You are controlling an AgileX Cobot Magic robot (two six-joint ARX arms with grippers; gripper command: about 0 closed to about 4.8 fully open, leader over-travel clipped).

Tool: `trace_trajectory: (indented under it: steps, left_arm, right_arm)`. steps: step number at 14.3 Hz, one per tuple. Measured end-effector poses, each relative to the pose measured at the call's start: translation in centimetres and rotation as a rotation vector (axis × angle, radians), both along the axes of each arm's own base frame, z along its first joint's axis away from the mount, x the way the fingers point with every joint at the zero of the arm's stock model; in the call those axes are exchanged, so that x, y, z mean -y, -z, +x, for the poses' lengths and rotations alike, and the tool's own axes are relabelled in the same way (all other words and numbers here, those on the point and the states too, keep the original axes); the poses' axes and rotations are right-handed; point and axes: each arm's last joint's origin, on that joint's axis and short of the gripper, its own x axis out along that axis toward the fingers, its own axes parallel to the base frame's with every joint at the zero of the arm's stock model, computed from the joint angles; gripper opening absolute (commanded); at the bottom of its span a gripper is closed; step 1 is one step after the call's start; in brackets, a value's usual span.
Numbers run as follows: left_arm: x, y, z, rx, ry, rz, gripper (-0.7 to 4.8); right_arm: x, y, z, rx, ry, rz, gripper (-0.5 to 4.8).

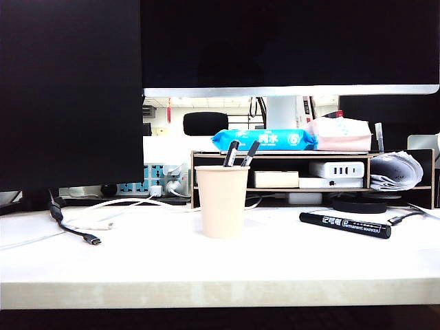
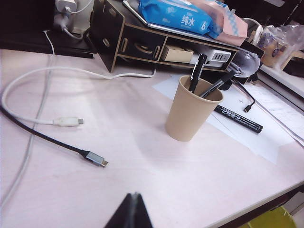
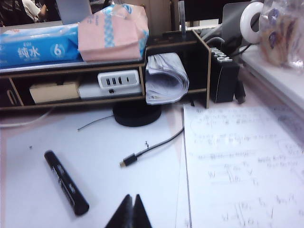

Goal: Pick up the marker from the paper cup and put it on the table.

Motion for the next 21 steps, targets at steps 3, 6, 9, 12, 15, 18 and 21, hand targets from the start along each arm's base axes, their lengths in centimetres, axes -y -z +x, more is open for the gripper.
trace_trajectory:
  steps: [3,6,9,12,15,18,21]
  left_arm:
    - [0.0,0.0,0.0,0.0,0.0,0.0,-0.05]
    - [0.0,0.0,0.0,0.0,0.0,0.0,-0.05]
    - [0.0,0.0,0.0,0.0,0.0,0.0,-0.05]
    - [0.0,0.0,0.0,0.0,0.0,0.0,-0.05]
    - [0.0,0.0,0.0,0.0,0.0,0.0,-0.05]
    - [0.0,0.0,0.0,0.0,0.0,0.0,-0.05]
    - [0.0,0.01,0.0,0.0,0.0,0.0,-0.05]
  right_arm:
    - [0.1,-0.09,-0.19,0.014,0.013,0.0,-0.05]
    - [0.17,0.29,-0.32,-0.021,0.031,0.0,-0.05]
    - [0.19,0.16,-0.46,-0.004,0.036,0.0,-0.05]
    - [0.19,0.17,-0.45,-0.004,0.036,0.0,-0.05]
    - [0.18,0.16,-0.46,-0.004,0.035,0.0,-0.05]
    - [0.18,0.17,-0.45,-0.004,0.035,0.0,-0.05]
    - [0.18,0.17,-0.45,-0.004,0.035,0.0,-0.05]
